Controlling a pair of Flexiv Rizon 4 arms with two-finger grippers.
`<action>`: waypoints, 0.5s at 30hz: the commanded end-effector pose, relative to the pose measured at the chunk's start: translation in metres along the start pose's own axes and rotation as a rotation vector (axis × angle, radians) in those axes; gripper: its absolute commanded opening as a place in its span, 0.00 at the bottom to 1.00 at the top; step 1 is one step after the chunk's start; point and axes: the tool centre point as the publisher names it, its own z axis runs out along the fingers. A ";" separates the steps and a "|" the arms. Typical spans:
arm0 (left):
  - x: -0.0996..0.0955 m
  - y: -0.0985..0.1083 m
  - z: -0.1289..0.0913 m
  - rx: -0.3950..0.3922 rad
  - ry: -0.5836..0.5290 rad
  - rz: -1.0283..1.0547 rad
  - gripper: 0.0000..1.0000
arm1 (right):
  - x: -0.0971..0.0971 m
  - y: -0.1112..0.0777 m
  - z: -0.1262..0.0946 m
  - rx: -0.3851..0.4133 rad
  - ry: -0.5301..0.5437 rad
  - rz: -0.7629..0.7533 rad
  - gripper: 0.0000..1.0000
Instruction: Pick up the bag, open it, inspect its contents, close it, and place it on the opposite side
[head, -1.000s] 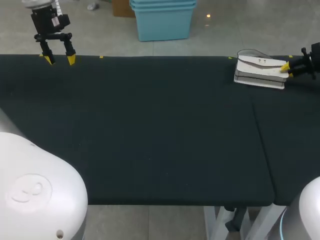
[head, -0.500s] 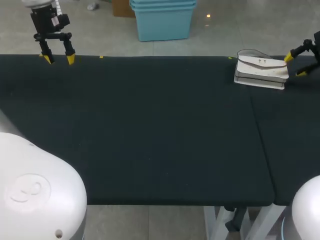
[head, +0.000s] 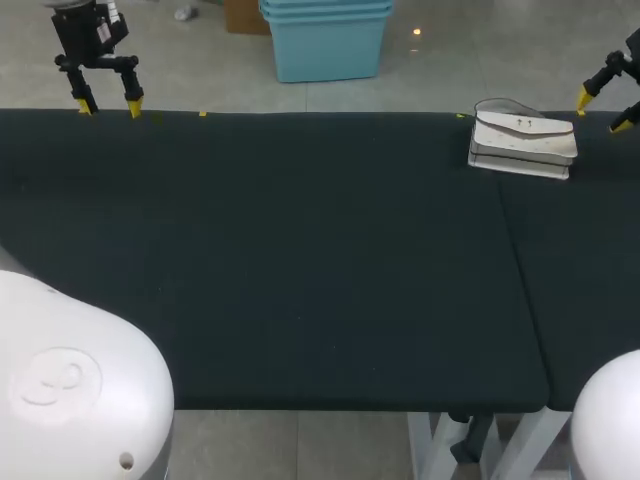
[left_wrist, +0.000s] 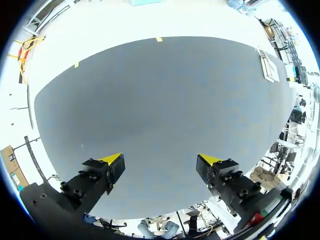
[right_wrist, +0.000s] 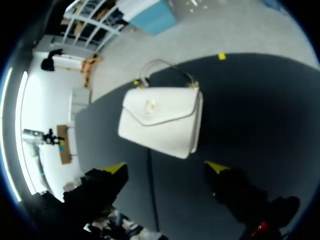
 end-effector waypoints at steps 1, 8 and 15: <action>0.008 0.019 -0.002 0.187 -0.052 -0.012 1.00 | 0.011 -0.027 -0.003 -0.227 -0.193 0.003 1.00; 0.007 0.018 -0.004 0.231 -0.068 -0.033 1.00 | 0.020 -0.041 -0.003 -0.270 -0.289 0.005 1.00; 0.002 0.017 -0.008 0.282 -0.068 -0.058 1.00 | 0.026 -0.052 -0.007 -0.289 -0.347 0.000 1.00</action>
